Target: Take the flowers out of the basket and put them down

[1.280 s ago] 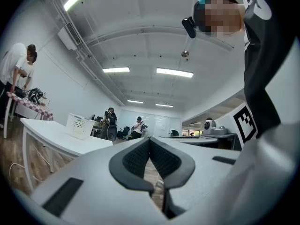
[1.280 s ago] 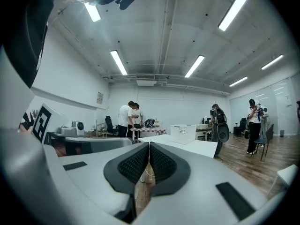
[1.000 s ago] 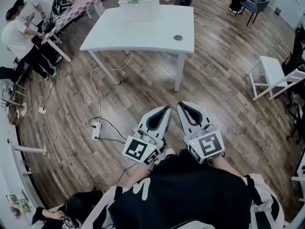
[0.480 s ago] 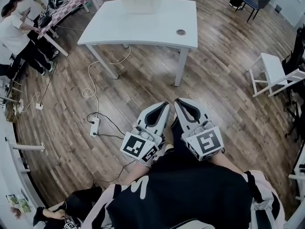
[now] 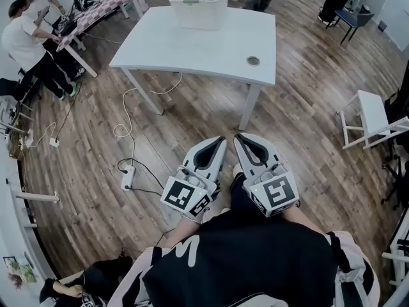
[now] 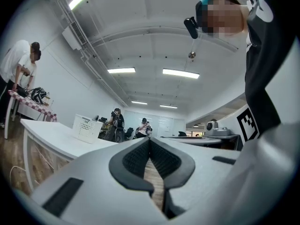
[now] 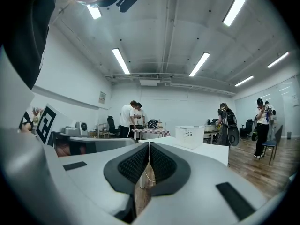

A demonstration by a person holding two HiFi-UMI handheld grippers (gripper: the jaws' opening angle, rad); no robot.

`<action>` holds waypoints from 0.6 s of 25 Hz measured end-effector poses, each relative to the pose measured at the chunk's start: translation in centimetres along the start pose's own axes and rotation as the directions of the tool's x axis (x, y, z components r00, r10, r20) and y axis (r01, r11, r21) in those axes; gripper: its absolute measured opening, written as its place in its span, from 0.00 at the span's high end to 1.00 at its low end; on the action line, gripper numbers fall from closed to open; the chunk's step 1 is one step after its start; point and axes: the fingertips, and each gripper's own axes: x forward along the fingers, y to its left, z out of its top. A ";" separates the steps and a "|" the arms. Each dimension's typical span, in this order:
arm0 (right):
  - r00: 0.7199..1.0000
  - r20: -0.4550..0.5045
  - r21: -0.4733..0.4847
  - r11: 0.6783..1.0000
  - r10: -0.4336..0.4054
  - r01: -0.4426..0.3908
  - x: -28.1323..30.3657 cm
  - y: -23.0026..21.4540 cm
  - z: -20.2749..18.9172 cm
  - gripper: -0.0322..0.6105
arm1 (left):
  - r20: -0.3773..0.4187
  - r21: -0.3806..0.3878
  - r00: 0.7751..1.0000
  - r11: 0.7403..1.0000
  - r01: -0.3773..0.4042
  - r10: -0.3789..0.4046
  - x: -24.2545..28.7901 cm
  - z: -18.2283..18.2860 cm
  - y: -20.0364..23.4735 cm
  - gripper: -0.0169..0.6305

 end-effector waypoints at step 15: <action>0.999 0.009 0.022 0.999 0.032 -0.032 8.1 -10.8 0.7 0.92 | -0.005 0.010 1.000 1.000 -0.014 0.014 11.6 0.9 6.3 0.97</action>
